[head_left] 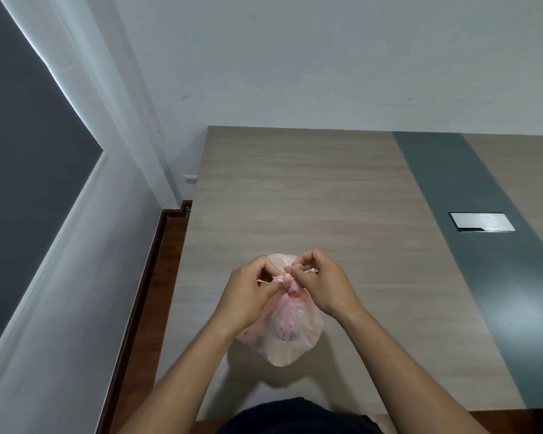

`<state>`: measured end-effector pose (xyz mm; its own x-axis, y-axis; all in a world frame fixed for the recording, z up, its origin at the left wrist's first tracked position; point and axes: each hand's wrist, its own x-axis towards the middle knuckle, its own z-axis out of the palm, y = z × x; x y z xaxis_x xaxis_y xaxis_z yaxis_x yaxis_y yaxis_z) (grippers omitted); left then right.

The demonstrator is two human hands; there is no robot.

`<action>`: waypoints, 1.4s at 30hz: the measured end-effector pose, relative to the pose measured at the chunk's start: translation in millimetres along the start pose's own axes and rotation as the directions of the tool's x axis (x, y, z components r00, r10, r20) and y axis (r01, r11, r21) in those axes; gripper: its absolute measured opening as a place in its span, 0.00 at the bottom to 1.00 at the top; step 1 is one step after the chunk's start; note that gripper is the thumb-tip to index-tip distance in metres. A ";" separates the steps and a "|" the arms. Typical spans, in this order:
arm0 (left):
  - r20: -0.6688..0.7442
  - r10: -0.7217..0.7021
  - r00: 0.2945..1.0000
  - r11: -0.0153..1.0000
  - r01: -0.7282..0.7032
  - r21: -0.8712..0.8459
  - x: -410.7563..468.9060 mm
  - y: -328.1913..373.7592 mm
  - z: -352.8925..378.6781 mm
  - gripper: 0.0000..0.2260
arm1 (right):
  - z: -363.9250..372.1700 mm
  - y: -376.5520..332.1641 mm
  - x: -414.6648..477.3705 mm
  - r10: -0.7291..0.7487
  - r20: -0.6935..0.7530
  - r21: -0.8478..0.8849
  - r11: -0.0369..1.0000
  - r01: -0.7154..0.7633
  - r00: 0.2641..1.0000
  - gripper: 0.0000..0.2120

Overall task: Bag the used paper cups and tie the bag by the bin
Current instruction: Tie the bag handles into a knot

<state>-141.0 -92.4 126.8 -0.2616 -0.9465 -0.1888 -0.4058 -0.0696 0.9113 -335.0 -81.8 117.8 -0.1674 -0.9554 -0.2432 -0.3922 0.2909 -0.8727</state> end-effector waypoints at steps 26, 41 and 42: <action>-0.129 -0.127 0.984 0.990 0.117 -0.077 10.1 -17.1 -0.3 0.05 | 3.6 15.3 -6.7 -0.085 0.297 -0.096 0.988 0.119 0.951 0.07; -0.081 -0.415 0.906 0.885 0.381 -0.266 -3.7 -74.7 13.8 0.02 | 24.2 62.4 -19.8 -0.010 0.024 -0.082 0.997 0.012 1.000 0.06; -0.105 -0.426 0.899 0.890 0.396 -0.228 -4.5 -80.1 16.1 0.02 | 23.9 68.5 -21.0 0.023 0.015 -0.078 0.997 -0.022 1.000 0.06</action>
<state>-121.4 -77.5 48.8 0.0296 -0.8537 -0.5199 -0.2653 -0.5081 0.8194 -336.8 -43.0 53.0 -0.1629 -0.9490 -0.2698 -0.4577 0.3149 -0.8314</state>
